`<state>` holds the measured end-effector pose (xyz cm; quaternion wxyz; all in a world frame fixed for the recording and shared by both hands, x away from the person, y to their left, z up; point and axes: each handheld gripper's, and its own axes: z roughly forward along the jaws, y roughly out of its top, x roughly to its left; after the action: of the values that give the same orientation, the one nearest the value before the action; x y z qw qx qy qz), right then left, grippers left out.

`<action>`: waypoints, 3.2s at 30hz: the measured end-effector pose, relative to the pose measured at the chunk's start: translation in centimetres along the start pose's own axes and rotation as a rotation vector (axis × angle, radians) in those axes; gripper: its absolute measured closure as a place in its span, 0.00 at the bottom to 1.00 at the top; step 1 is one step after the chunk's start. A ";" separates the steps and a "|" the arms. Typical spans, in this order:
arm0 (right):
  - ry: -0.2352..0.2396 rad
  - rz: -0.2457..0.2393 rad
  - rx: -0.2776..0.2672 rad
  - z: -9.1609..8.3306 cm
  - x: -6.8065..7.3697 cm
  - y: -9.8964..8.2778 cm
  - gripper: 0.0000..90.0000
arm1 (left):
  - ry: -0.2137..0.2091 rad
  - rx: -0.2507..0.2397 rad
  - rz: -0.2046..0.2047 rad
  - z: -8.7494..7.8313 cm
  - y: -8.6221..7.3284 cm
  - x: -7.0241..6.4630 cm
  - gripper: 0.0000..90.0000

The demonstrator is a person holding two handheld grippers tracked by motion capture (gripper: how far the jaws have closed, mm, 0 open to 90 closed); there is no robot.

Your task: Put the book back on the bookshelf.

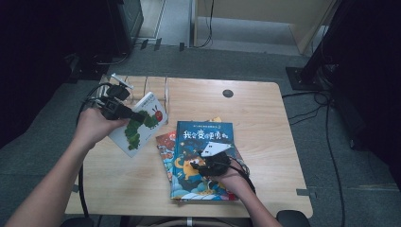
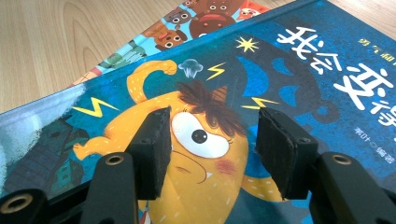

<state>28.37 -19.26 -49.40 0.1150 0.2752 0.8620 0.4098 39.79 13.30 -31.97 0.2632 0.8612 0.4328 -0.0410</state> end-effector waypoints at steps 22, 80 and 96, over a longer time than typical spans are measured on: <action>0.002 -0.002 0.001 0.0 0.0 0.0 0.50 | 0.044 -0.003 -0.060 -1.0 4.1 2.7 0.86; 0.004 0.001 0.003 0.0 0.0 0.0 0.50 | 0.147 0.055 -0.181 2.9 10.4 5.9 0.86; 0.004 -0.001 0.004 0.0 0.0 0.0 0.50 | 0.167 0.057 -0.205 4.5 11.1 6.0 0.86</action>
<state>28.38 -19.24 -49.39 0.1128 0.2743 0.8631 0.4087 52.68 10.02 -33.03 0.1961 0.8199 0.5378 -0.0079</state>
